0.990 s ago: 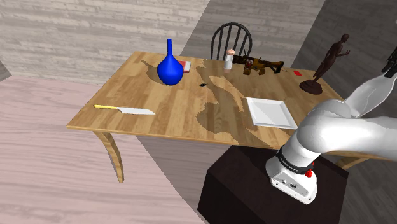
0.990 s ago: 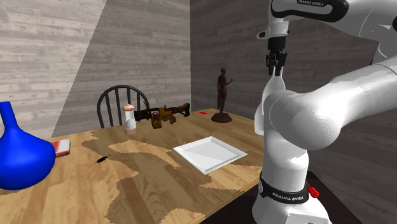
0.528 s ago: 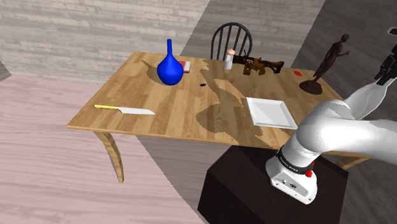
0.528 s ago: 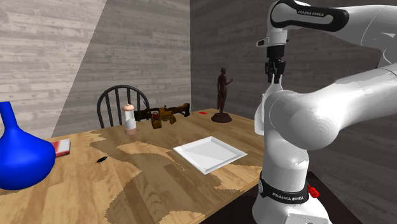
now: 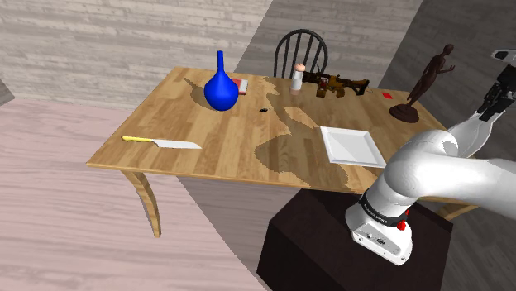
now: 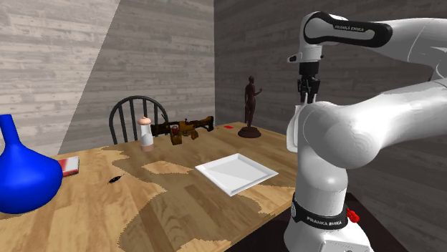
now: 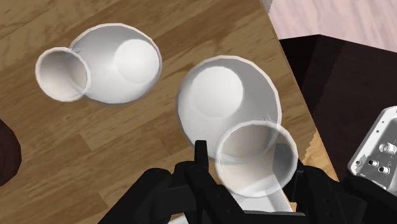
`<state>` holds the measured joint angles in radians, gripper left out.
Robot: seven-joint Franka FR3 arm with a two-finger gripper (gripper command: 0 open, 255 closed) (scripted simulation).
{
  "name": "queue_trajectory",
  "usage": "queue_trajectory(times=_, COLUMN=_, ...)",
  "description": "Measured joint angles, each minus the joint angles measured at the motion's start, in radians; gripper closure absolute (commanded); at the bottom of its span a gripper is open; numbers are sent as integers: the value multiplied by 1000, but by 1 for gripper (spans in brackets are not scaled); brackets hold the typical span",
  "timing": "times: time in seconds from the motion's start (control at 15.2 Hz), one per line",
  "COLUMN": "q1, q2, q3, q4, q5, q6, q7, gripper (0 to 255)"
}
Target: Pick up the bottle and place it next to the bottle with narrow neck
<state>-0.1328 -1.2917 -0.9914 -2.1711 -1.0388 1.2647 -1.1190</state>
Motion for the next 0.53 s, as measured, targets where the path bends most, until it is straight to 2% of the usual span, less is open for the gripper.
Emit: queue_trajectory(times=0.53, q1=-27, q2=-47, q3=-65, q4=-87, q5=-61, q6=56, q7=16, gripper=255)
